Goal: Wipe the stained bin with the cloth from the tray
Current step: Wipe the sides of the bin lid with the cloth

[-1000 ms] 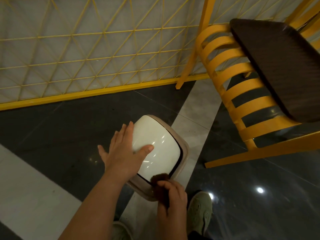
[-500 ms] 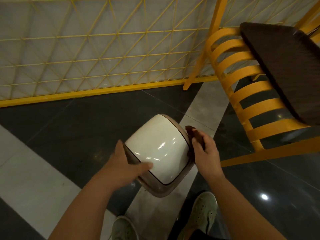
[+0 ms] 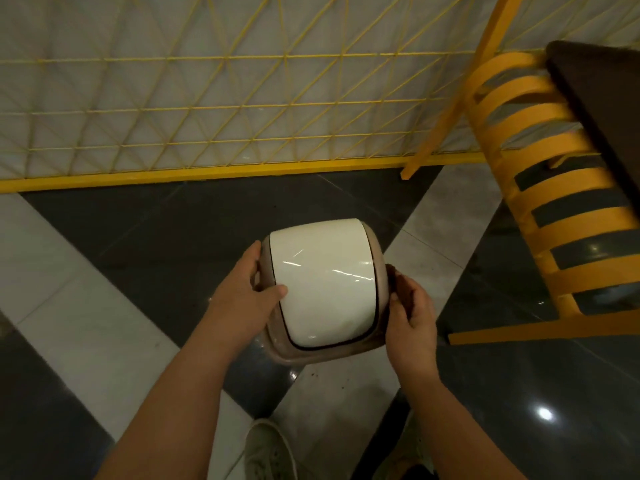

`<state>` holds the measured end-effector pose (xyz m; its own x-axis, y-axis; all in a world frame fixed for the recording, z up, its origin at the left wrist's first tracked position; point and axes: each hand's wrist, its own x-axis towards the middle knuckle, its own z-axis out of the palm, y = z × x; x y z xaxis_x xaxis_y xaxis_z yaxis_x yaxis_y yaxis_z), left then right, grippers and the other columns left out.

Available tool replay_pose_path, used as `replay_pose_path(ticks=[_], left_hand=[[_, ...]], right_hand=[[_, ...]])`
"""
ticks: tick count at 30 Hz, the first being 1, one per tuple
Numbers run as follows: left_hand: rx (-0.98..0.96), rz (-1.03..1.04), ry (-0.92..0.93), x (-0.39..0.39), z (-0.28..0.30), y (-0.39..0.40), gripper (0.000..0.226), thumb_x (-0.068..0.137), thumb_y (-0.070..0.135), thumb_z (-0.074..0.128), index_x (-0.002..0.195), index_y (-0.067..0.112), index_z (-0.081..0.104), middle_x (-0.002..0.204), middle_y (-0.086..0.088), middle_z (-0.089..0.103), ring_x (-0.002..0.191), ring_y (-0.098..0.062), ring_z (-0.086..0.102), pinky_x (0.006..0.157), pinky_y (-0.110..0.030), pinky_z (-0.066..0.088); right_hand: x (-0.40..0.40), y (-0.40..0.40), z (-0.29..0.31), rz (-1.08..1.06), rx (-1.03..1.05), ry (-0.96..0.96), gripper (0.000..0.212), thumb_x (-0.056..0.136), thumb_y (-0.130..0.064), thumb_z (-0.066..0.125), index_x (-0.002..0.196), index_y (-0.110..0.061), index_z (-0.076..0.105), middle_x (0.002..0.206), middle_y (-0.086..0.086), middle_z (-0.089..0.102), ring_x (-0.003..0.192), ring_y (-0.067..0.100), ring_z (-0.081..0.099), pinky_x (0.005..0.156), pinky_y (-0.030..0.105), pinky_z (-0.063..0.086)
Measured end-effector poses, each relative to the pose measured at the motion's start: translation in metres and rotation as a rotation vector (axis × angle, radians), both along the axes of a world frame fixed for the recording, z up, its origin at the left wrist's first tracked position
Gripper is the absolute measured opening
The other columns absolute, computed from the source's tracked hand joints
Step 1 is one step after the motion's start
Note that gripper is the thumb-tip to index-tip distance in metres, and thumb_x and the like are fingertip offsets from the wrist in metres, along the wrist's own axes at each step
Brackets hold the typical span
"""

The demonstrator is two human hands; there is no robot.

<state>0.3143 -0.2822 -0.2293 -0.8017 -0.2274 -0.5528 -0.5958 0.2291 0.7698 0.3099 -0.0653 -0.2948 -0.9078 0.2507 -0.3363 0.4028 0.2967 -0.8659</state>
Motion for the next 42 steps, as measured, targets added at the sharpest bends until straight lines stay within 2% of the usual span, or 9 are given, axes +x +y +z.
replay_pose_path(ticks=[5, 17, 20, 23, 26, 28, 32, 37, 42], left_hand=[[-0.047, -0.046, 0.071, -0.001, -0.001, 0.000, 0.091, 0.086, 0.015, 0.071, 0.152, 0.044, 0.016, 0.151, 0.008, 0.037, 0.135, -0.014, 0.039, 0.108, -0.036, 0.035], [-0.276, -0.200, 0.076, -0.008, -0.009, 0.004, 0.093, 0.088, 0.023, 0.068, 0.153, 0.044, 0.004, 0.162, 0.001, 0.011, 0.147, -0.023, 0.018, 0.116, -0.045, 0.025], [-0.315, -0.235, 0.068, -0.008, -0.010, 0.005, 0.096, 0.089, 0.025, 0.067, 0.152, 0.045, -0.002, 0.161, -0.001, 0.010, 0.143, -0.026, 0.026, 0.113, -0.047, 0.030], [-0.352, -0.247, 0.051, -0.009, -0.011, 0.006, 0.096, 0.088, 0.028, 0.068, 0.152, 0.047, -0.001, 0.162, 0.000, 0.008, 0.143, -0.026, 0.026, 0.111, -0.046, 0.032], [-0.355, -0.229, 0.056, -0.009, -0.011, 0.007, 0.095, 0.088, 0.029, 0.068, 0.152, 0.047, 0.000, 0.163, 0.002, 0.009, 0.147, -0.021, 0.019, 0.111, -0.042, 0.031], [-0.357, -0.220, 0.077, -0.009, -0.012, 0.007, 0.095, 0.088, 0.028, 0.068, 0.152, 0.046, 0.001, 0.163, 0.003, 0.010, 0.148, -0.019, 0.017, 0.111, -0.039, 0.031], [-0.373, -0.224, 0.049, -0.008, -0.012, 0.006, 0.097, 0.086, 0.029, 0.070, 0.153, 0.045, 0.001, 0.162, 0.003, 0.010, 0.144, -0.022, 0.025, 0.110, -0.038, 0.031], [-0.378, -0.236, 0.020, -0.010, -0.010, 0.008, 0.098, 0.088, 0.029, 0.068, 0.153, 0.044, -0.005, 0.163, 0.000, 0.006, 0.143, -0.028, 0.026, 0.112, -0.043, 0.030], [-0.376, -0.256, -0.012, -0.010, -0.008, 0.009, 0.099, 0.089, 0.030, 0.067, 0.152, 0.045, -0.008, 0.163, 0.001, 0.002, 0.145, -0.028, 0.023, 0.114, -0.043, 0.027]], right_hand=[[-0.011, -0.001, 0.002, 0.019, 0.017, -0.020, 0.037, 0.100, -0.017, 0.043, 0.134, -0.032, 0.048, 0.133, -0.012, 0.046, 0.121, 0.011, 0.048, 0.107, 0.043, 0.042], [-0.010, -0.006, 0.001, 0.010, -0.001, -0.039, 0.032, 0.099, -0.020, 0.046, 0.121, -0.042, 0.050, 0.130, -0.009, 0.052, 0.117, 0.013, 0.053, 0.100, 0.045, 0.048], [-0.019, -0.008, 0.020, -0.006, 0.115, 0.169, 0.039, 0.096, -0.012, 0.050, 0.120, -0.043, 0.050, 0.130, -0.013, 0.046, 0.122, 0.013, 0.049, 0.103, 0.044, 0.046], [-0.031, -0.031, 0.046, 0.276, 0.274, 0.460, 0.044, 0.090, -0.005, 0.055, 0.126, -0.031, 0.055, 0.139, -0.007, 0.044, 0.132, 0.012, 0.038, 0.112, 0.036, 0.035], [-0.046, -0.069, 0.055, 0.692, 0.583, 0.558, 0.044, 0.084, -0.010, 0.062, 0.125, -0.026, 0.059, 0.138, 0.000, 0.049, 0.130, 0.020, 0.042, 0.109, 0.035, 0.032], [-0.060, -0.082, 0.054, 0.788, 0.714, 0.583, 0.041, 0.082, -0.012, 0.062, 0.120, -0.025, 0.063, 0.133, 0.002, 0.055, 0.122, 0.025, 0.048, 0.103, 0.040, 0.037], [-0.091, -0.050, 0.042, 0.513, 0.620, 0.396, 0.041, 0.089, -0.007, 0.053, 0.122, -0.028, 0.063, 0.131, -0.001, 0.054, 0.121, 0.022, 0.047, 0.104, 0.036, 0.039], [-0.069, -0.023, 0.025, 0.088, 0.092, -0.069, 0.036, 0.100, -0.024, 0.044, 0.134, -0.030, 0.050, 0.130, -0.008, 0.055, 0.123, 0.014, 0.050, 0.106, 0.042, 0.042], [-0.010, -0.024, 0.016, 0.051, 0.053, 0.020, 0.033, 0.102, -0.027, 0.040, 0.133, -0.038, 0.042, 0.116, -0.023, 0.041, 0.112, -0.001, 0.041, 0.100, 0.024, 0.034]])
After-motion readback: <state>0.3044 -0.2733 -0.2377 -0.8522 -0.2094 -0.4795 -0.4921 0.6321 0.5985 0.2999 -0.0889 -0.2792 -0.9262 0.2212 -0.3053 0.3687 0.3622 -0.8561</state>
